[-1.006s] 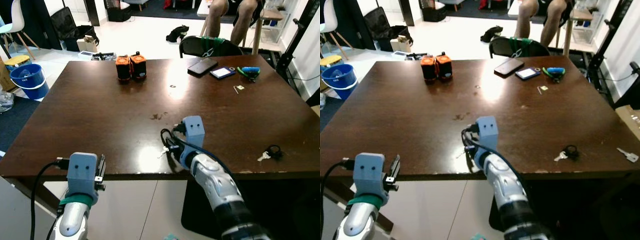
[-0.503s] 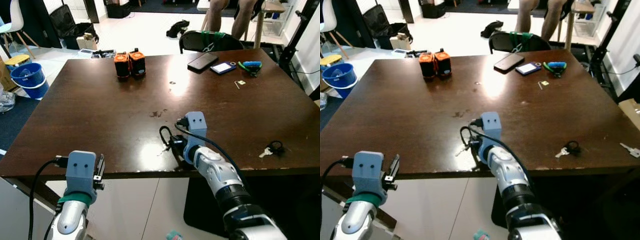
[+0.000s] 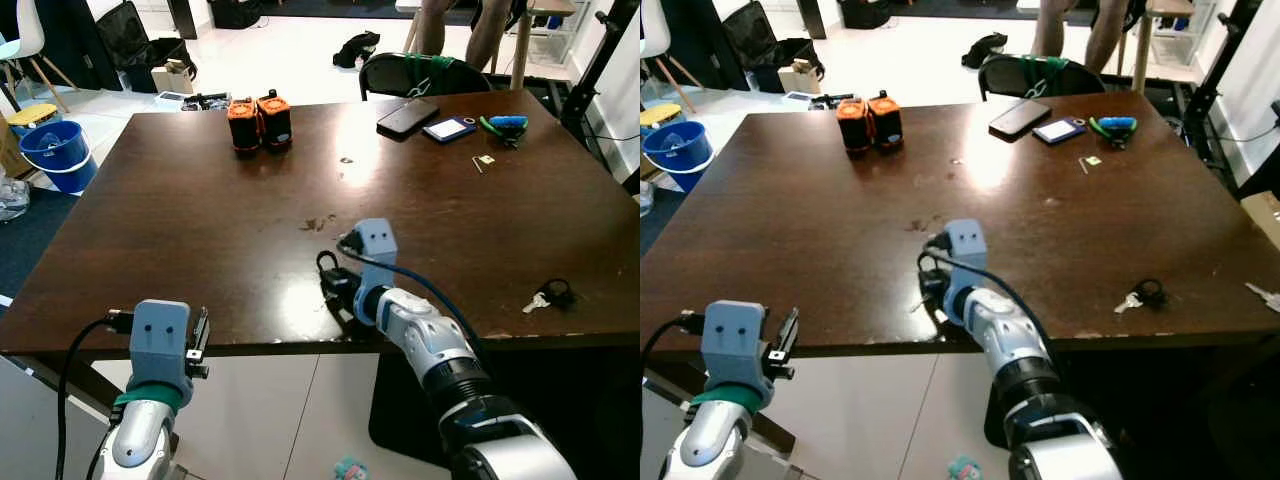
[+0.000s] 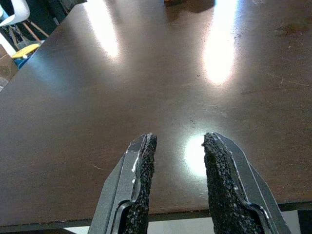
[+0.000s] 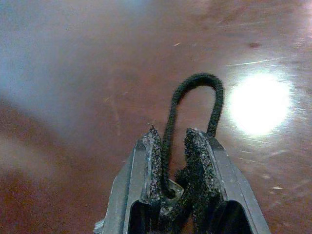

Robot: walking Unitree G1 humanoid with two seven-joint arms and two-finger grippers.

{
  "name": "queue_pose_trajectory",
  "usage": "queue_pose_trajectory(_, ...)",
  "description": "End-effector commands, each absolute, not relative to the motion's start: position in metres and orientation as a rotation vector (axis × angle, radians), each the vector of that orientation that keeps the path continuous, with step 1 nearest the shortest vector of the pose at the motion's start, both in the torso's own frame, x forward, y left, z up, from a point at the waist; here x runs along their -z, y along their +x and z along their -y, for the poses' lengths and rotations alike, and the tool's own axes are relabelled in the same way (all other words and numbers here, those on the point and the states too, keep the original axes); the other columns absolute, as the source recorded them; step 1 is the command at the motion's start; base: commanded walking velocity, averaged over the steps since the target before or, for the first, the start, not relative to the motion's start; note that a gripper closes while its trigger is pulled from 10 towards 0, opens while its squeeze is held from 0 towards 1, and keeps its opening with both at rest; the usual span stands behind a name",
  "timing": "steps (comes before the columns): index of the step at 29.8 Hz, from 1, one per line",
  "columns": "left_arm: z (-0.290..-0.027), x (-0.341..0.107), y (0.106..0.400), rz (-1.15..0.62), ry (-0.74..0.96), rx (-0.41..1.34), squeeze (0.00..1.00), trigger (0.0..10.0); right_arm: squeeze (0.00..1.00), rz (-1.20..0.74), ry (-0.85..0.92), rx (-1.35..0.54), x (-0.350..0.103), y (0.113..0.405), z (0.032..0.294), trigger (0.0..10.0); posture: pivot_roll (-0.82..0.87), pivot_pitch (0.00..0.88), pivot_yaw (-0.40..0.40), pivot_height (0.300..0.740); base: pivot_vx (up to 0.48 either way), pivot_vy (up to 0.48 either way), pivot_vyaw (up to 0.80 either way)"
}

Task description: Hang keys on a hook

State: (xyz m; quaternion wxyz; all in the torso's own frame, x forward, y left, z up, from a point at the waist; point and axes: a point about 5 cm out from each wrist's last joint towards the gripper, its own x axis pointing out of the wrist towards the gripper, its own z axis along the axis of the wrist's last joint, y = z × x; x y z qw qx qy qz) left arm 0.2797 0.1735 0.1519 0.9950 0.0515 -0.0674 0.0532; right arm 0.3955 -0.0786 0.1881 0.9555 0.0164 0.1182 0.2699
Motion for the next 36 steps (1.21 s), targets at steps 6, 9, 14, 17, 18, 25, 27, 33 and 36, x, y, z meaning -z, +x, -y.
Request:
queue_pose_trajectory(6,-0.18,-0.148,0.277,0.109,0.111,-0.117,0.0,10.0,0.0,-0.33,0.02,-0.564,-0.17,0.391,0.076,10.0,-0.04,0.248,0.188,0.74,0.0,0.0,0.0)
queue_pose_trajectory(9,-0.18,-0.148,0.277,0.108,0.109,-0.116,0.0,10.0,0.0,-0.343,0.018,-0.558,-0.168,0.391,0.078,10.0,-0.04,0.248,0.188,0.74,0.0,0.0,0.0)
queue_pose_trajectory(14,-0.18,-0.148,0.278,0.107,0.105,-0.115,0.0,10.0,0.12,-0.316,0.037,-0.548,-0.173,0.393,0.081,10.0,-0.03,0.248,0.188,0.74,0.0,0.0,0.0)
queue_pose_trajectory(17,-0.18,-0.148,0.278,0.106,0.105,-0.115,0.0,10.0,0.23,-0.278,0.052,-0.537,-0.182,0.396,0.083,10.0,-0.03,0.248,0.188,0.74,0.0,0.0,0.0)
queue_pose_trajectory(18,-0.18,-0.148,0.278,0.106,0.105,-0.115,0.0,10.0,0.23,-0.271,0.053,-0.534,-0.183,0.396,0.084,10.0,-0.03,0.248,0.188,0.74,0.0,0.0,0.0)
queue_pose_trajectory(25,-0.18,-0.148,0.279,0.104,0.103,-0.114,0.0,10.0,1.0,-0.216,0.091,-0.492,-0.198,0.402,0.092,10.0,-0.03,0.244,0.189,0.74,0.0,0.0,0.0)
queue_pose_trajectory(27,-0.18,-0.148,0.279,0.103,0.102,-0.114,0.0,10.0,0.25,-0.209,0.09,-0.477,-0.2,0.403,0.095,10.0,-0.03,0.244,0.189,0.74,0.0,0.0,0.0)
queue_pose_trajectory(33,-0.18,-0.148,0.279,0.103,0.102,-0.114,0.0,10.0,0.0,-0.22,0.086,-0.481,-0.198,0.403,0.097,10.0,-0.03,0.244,0.189,0.74,0.0,0.0,0.0)
queue_pose_trajectory(36,-0.18,-0.148,0.279,0.102,0.101,-0.113,0.0,10.0,0.0,-0.243,0.076,-0.506,-0.195,0.402,0.094,10.0,-0.03,0.244,0.189,0.74,0.0,0.0,0.0)
